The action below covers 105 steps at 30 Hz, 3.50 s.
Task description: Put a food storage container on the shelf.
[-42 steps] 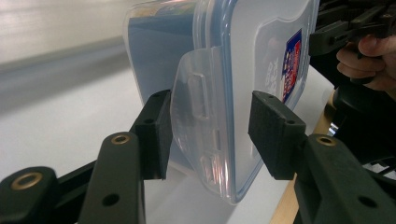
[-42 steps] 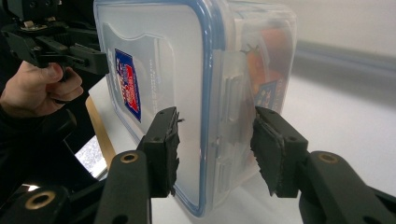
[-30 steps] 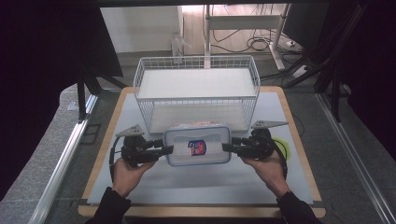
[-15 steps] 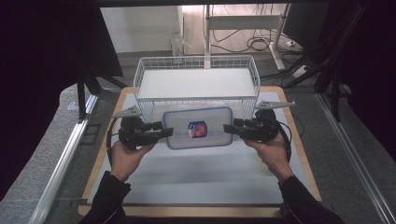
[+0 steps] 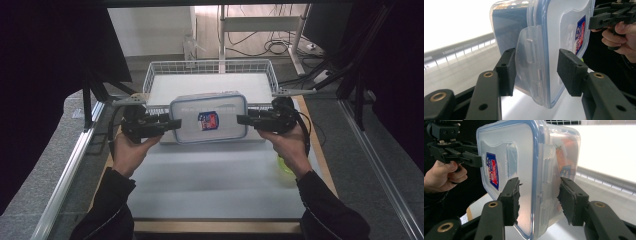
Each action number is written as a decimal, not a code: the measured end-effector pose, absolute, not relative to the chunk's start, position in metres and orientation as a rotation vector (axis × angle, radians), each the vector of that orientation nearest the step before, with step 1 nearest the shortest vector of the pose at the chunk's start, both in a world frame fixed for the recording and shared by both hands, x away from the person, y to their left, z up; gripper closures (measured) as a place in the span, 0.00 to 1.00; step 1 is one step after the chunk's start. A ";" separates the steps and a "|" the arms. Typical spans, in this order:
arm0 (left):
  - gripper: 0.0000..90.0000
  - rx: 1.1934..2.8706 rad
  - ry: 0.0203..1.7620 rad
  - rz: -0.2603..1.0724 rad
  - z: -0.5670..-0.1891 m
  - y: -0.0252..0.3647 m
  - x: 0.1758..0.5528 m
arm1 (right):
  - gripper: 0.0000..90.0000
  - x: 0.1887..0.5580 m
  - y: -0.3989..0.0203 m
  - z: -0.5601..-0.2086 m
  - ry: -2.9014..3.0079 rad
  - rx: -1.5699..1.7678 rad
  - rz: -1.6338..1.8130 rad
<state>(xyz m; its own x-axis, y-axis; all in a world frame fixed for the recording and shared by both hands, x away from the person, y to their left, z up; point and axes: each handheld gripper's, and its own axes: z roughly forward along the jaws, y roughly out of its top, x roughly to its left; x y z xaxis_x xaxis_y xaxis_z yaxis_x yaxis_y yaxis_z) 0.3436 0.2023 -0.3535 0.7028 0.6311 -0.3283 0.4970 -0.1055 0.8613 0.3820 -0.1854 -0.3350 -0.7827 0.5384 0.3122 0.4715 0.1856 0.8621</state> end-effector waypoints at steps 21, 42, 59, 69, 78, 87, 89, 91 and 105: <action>0.56 1.757 0.896 0.146 -0.311 0.204 0.403 | 0.58 0.434 -0.184 -0.302 2.306 1.041 1.732; 0.55 1.720 0.950 0.145 -0.315 0.204 0.443 | 0.57 0.478 -0.181 -0.309 2.286 1.119 1.747; 0.47 1.729 0.949 0.279 -0.321 0.201 0.445 | 0.47 0.481 -0.165 -0.306 2.282 1.097 1.605; 0.46 1.784 0.971 0.318 -0.328 0.192 0.451 | 0.42 0.491 -0.168 -0.308 2.265 1.168 1.636; 0.47 1.785 0.973 0.330 -0.328 0.187 0.453 | 0.38 0.496 -0.165 -0.304 2.242 1.176 1.585; 0.47 1.742 0.967 0.316 -0.324 0.192 0.451 | 0.41 0.498 -0.166 -0.305 2.228 1.174 1.514; 0.47 1.739 0.972 0.327 -0.323 0.192 0.451 | 0.45 0.498 -0.166 -0.306 2.234 1.162 1.532; 0.47 1.736 0.974 0.341 -0.322 0.192 0.451 | 0.46 0.497 -0.166 -0.306 2.224 1.168 1.544; 0.74 1.737 0.916 0.360 -0.327 0.201 0.409 | 0.77 0.460 -0.181 -0.302 2.194 0.981 1.527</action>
